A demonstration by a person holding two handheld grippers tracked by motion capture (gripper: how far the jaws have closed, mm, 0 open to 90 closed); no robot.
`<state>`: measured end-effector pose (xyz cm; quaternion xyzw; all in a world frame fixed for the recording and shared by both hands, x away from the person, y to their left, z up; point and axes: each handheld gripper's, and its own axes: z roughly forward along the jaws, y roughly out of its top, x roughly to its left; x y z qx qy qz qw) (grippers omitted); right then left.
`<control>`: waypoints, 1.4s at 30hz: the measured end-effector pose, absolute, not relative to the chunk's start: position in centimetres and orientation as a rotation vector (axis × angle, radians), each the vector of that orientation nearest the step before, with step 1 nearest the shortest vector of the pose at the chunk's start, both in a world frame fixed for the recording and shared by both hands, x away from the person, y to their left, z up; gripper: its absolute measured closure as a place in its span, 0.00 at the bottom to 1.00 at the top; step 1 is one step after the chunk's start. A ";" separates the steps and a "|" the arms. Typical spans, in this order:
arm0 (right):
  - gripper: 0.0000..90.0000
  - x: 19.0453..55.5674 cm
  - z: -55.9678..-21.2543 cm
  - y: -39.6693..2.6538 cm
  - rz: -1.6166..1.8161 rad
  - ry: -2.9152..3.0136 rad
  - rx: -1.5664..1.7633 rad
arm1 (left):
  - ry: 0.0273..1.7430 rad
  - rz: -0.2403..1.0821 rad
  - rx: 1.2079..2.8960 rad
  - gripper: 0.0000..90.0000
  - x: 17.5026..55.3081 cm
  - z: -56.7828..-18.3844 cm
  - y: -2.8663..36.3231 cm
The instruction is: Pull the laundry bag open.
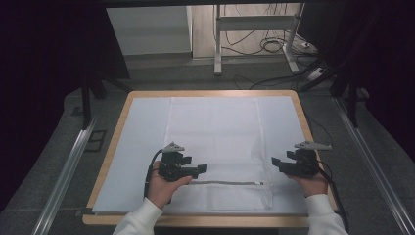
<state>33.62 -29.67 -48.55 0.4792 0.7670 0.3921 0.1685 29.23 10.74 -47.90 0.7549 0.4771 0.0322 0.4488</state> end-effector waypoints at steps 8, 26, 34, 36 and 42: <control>0.32 33.6 -48.7 -29.6 1.115 2.191 1.360 | 1.141 0.050 1.910 0.31 29.4 -48.0 8.7; 0.32 33.6 -48.8 -29.5 1.116 2.198 1.371 | 1.077 -0.006 1.980 0.31 29.7 -48.3 4.1; 0.32 33.6 -48.8 -29.5 1.110 2.202 1.370 | 1.065 -0.015 2.006 0.33 29.7 -48.7 2.6; 0.32 33.6 -48.9 -29.5 1.115 2.201 1.370 | 1.067 -0.016 2.005 0.34 29.7 -48.7 2.4; 0.31 33.7 -48.9 -29.4 1.110 2.204 1.371 | 1.065 -0.026 2.009 0.35 29.8 -49.0 1.7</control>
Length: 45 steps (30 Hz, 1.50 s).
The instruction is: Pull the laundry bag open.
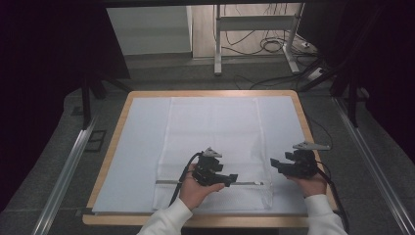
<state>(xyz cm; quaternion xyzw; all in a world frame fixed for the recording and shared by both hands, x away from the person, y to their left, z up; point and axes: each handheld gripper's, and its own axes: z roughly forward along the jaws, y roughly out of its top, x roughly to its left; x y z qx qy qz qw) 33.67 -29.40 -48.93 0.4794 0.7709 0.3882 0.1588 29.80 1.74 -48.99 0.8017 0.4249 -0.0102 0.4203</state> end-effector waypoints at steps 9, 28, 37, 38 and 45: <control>0.31 33.7 -49.0 -29.5 1.104 2.199 1.375 | 1.066 -0.016 2.006 0.37 29.9 -49.2 0.4; 0.31 33.7 -49.1 -29.5 1.087 2.201 1.371 | 1.029 -0.067 2.069 0.39 30.2 -50.6 -3.4; 0.31 33.7 -49.0 -29.6 1.067 2.198 1.371 | 1.016 -0.086 2.079 0.41 30.2 -50.8 -4.3; 0.31 33.7 -49.0 -29.6 1.067 2.197 1.372 | 1.016 -0.086 2.078 0.41 30.2 -50.8 -4.4; 0.31 33.7 -49.0 -29.7 1.064 2.193 1.375 | 0.998 -0.100 2.092 0.41 30.3 -50.7 -5.2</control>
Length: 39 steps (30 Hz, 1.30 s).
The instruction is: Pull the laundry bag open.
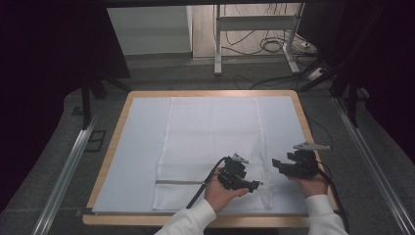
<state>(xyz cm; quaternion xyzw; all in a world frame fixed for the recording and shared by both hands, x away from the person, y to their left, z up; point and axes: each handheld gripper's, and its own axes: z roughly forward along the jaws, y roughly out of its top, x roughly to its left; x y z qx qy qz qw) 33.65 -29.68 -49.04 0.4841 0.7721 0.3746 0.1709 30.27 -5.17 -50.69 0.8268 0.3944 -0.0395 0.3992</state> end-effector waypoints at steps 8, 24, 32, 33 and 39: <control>0.31 33.6 -48.9 -29.7 1.068 2.183 1.369 | 0.994 -0.133 2.101 0.41 30.4 -50.9 -6.0; 0.31 33.7 -49.0 -29.8 1.055 2.189 1.371 | 0.985 -0.216 2.105 0.52 30.6 -51.3 -6.9; 0.31 33.7 -49.0 -29.7 1.042 2.192 1.378 | 0.992 -0.240 2.098 0.53 30.5 -51.8 -7.3; 0.31 33.7 -49.0 -29.7 1.040 2.194 1.377 | 0.993 -0.240 2.098 0.53 30.5 -51.8 -7.4; 0.31 33.7 -49.0 -29.7 1.033 2.194 1.377 | 1.003 -0.240 2.097 0.58 30.7 -52.1 -7.5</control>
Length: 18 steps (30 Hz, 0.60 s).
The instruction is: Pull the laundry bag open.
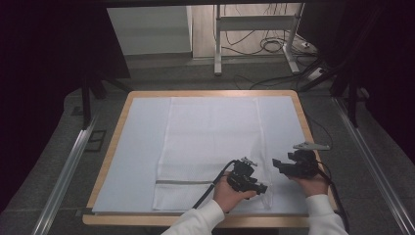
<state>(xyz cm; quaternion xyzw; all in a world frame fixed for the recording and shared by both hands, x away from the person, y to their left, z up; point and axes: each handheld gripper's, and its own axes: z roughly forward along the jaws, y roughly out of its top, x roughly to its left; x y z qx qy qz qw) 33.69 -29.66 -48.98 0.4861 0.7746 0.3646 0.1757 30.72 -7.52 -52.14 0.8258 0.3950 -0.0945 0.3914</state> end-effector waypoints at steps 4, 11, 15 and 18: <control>0.32 33.7 -49.0 -29.7 1.031 2.192 1.377 | 1.011 -0.244 2.090 0.69 31.1 -52.3 -7.4; 0.31 33.7 -48.9 -29.7 1.025 2.185 1.386 | 1.004 -0.238 2.090 0.78 31.1 -52.5 -8.0; 0.32 33.7 -48.9 -29.8 1.026 2.185 1.388 | 1.008 -0.224 2.096 0.87 31.3 -52.7 -7.9; 0.31 33.7 -49.0 -29.8 1.024 2.186 1.388 | 1.007 -0.225 2.095 0.93 31.4 -52.8 -7.8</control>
